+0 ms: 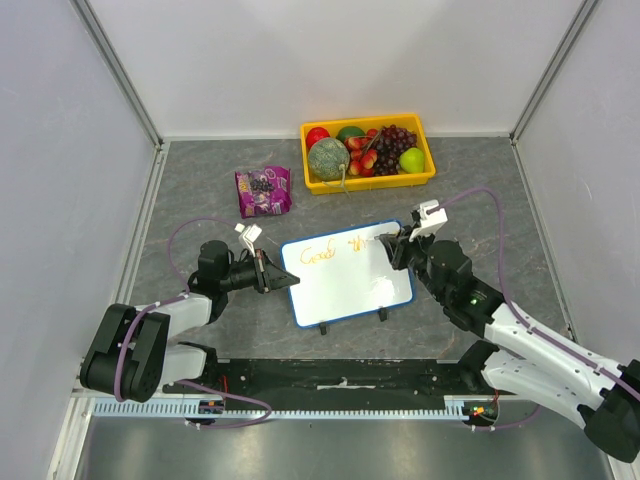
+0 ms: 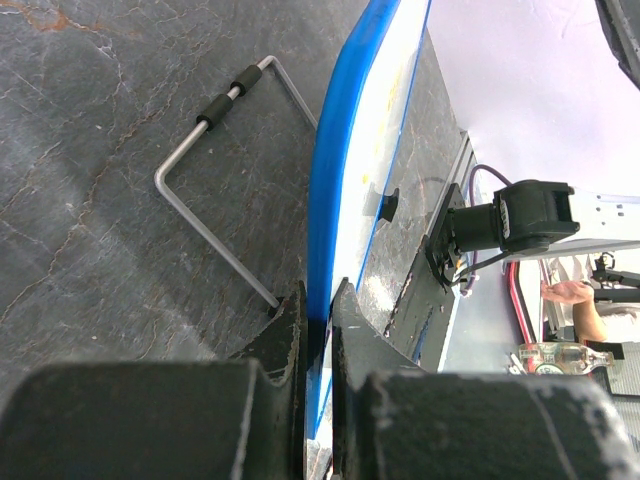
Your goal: Write a sentence on the whiteboard
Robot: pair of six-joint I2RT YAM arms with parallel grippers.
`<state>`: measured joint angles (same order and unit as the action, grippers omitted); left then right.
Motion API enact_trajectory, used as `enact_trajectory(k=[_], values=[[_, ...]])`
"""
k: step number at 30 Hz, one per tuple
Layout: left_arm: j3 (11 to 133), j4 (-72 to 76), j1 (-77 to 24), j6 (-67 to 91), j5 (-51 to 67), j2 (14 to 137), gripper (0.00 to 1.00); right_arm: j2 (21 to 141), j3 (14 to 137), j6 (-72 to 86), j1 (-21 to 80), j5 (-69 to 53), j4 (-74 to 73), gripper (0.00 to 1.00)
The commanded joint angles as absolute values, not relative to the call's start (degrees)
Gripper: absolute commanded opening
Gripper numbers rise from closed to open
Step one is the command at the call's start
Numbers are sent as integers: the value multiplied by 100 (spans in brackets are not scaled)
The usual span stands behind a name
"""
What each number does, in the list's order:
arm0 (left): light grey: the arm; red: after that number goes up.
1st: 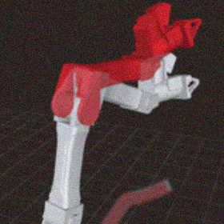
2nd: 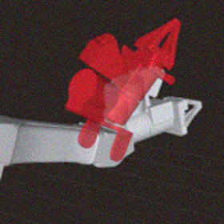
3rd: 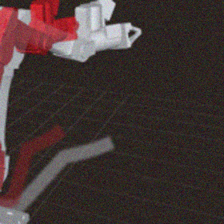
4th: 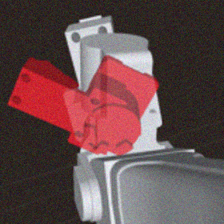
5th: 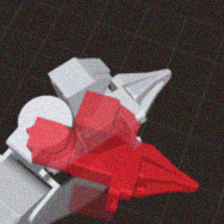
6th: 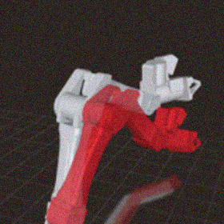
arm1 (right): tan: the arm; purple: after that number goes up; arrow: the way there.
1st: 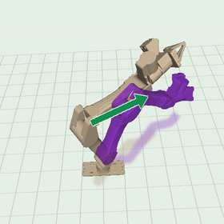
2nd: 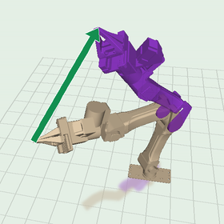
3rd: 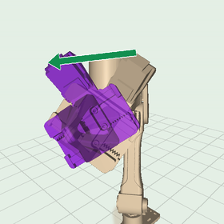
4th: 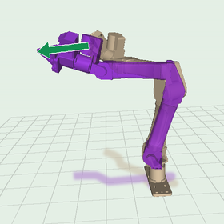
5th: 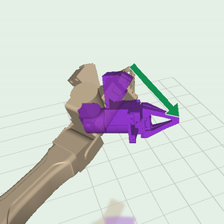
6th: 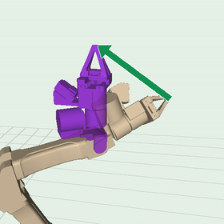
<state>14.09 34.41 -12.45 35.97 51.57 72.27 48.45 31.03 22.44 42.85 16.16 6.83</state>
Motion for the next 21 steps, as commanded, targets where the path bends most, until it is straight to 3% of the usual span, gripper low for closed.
enact_trajectory(k=[1,21], values=[[1406,2997,-1187,3322,4201,7374,2,4886,3428,2092,4254,1951,870,0],[1406,2988,-1187,3322,4201,7374,2,4887,2839,2153,4254,1837,695,0]])
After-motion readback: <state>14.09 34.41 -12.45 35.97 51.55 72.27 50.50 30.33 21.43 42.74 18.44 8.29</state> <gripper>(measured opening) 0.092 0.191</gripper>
